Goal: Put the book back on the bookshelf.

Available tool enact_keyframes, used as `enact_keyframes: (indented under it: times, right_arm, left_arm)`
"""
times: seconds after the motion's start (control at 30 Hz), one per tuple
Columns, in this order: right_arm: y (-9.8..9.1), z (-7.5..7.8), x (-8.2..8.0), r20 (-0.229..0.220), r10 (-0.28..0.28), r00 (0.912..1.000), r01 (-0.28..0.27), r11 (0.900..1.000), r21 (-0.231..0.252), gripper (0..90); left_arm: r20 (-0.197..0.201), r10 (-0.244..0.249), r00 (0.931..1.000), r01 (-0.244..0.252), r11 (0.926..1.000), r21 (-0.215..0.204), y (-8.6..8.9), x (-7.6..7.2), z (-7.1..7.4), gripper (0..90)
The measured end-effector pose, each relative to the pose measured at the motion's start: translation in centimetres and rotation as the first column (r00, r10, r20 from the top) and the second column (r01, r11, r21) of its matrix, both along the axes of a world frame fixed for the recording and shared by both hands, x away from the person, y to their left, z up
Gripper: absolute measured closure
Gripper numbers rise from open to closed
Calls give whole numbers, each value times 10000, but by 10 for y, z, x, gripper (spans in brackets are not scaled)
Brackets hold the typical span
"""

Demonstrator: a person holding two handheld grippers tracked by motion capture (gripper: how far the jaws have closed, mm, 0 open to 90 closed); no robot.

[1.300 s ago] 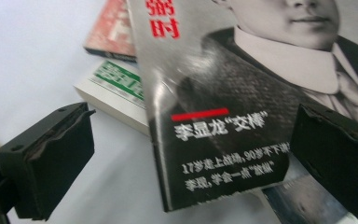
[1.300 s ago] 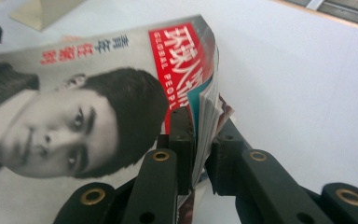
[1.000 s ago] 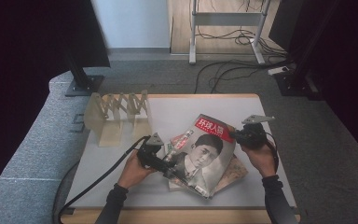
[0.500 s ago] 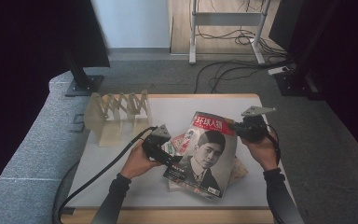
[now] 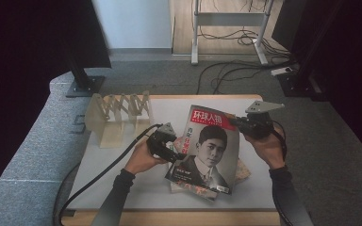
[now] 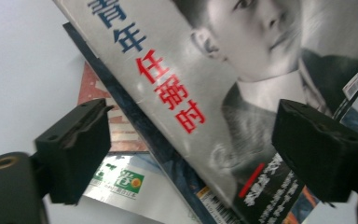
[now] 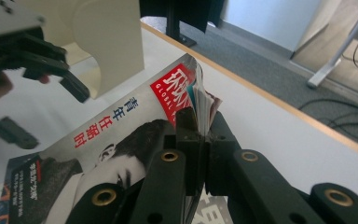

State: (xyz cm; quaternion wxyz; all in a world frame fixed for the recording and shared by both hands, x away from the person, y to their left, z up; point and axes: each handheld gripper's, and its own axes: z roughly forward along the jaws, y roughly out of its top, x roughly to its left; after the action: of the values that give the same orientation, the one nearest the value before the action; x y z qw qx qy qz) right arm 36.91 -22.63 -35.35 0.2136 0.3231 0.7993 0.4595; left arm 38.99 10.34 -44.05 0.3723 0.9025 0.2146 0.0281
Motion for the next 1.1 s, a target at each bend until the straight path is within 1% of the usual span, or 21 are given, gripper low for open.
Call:
enact_keyframes:
  times: [0.07, 0.23, 0.27, 0.3, 0.33, 0.37, 0.43, 0.47, 0.5, 0.53, 0.57, 0.6, 0.63, 0.67, 0.77, 0.8, 0.83, 0.93, 0.97, 1.03, 1.1]
  right_arm:
    - [0, 2, -1, 34, 82, 10000, -82, 10000, -5, 854]
    - [4, 11, -4, 352, 466, 9983, -469, 9989, 59, 854]
    - [6, 14, -6, 450, 589, 9973, -593, 9982, 81, 854]
    - [6, 16, -7, 500, 641, 9967, -646, 9979, 85, 854]
    - [7, 18, -8, 525, 711, 9961, -718, 9974, 104, 854]
    - [7, 18, -8, 525, 711, 9961, -718, 9974, 104, 854]
    - [8, 21, -9, 603, 827, 9947, -836, 9964, 124, 853]
    - [9, 23, -10, 691, 950, 9931, -964, 9952, 170, 853]
    - [9, 23, -10, 691, 950, 9931, -964, 9952, 170, 853]
    - [9, 24, -11, 705, 989, 9926, -1004, 9948, 176, 853]
    - [10, 24, -12, 757, 1039, 9917, -1053, 9943, 150, 852]
    - [10, 24, -12, 769, 1055, 9914, -1070, 9941, 155, 851]
    - [10, 24, -12, 805, 1065, 9911, -1084, 9939, 198, 851]
    - [9, 24, -12, 822, 1078, 9908, -1103, 9936, 259, 851]
    - [7, 24, -12, 836, 1057, 9909, -1086, 9936, 306, 851]
    - [5, 25, -12, 862, 1033, 9909, -1072, 9934, 409, 851]
    - [4, 25, -13, 885, 1052, 9905, -1094, 9930, 447, 851]
    - [3, 28, -14, 955, 1024, 9902, -1072, 9932, 463, 850]
    - [3, 29, -14, 995, 1018, 9898, -1064, 9934, 429, 848]
    - [4, 32, -15, 1129, 1009, 9885, -1061, 9935, 415, 847]
    - [4, 33, -16, 1166, 991, 9882, -1050, 9935, 451, 846]
  left_arm:
    - [-28, 48, 10000, -48, 10000, 25, 1, 2, -1, 141]
    - [-128, -15, 9999, 18, 9997, 236, 1, 8, -6, 168]
    - [-260, -114, 9996, 124, 9992, 379, 0, 10, -8, 172]
    - [-260, -114, 9996, 124, 9992, 379, 0, 10, -8, 173]
    - [-201, -257, 9995, 268, 9980, 573, -3, 10, -10, 175]
    - [-201, -257, 9995, 268, 9980, 573, -3, 10, -10, 189]
    - [-257, -540, 9982, 552, 9972, 504, -6, 9, -11, 214]
    - [-147, -852, 9963, 860, 9940, 669, -9, 7, -10, 244]
    - [-147, -852, 9963, 860, 9940, 669, -9, 7, -10, 278]
    - [-108, -1008, 9949, 1012, 9929, 625, -9, 6, -9, 278]
    - [43, -1134, 9935, 1129, 9916, 633, -10, 4, -8, 372]
    - [367, -1227, 9918, 1196, 9898, 774, -11, 1, -5, 385]
    - [367, -1227, 9918, 1196, 9898, 774, -11, 1, -5, 402]
    - [558, -1292, 9900, 1250, 9894, 740, -10, 0, -2, 429]
    - [668, -1237, 9901, 1196, 9909, 620, -8, -2, 2, 525]
    - [736, -1229, 9897, 1185, 9911, 613, -8, -3, 4, 542]
    - [960, -1285, 9870, 1228, 9904, 632, -7, -5, 7, 557]
    - [1075, -1353, 9850, 1292, 9897, 619, -6, -7, 11, 620]
    - [1132, -1373, 9840, 1312, 9896, 596, -5, -9, 13, 620]
    - [1237, -1436, 9819, 1367, 9886, 631, -3, -12, 19, 660]
    - [1291, -1464, 9808, 1391, 9882, 638, -3, -13, 20, 672]
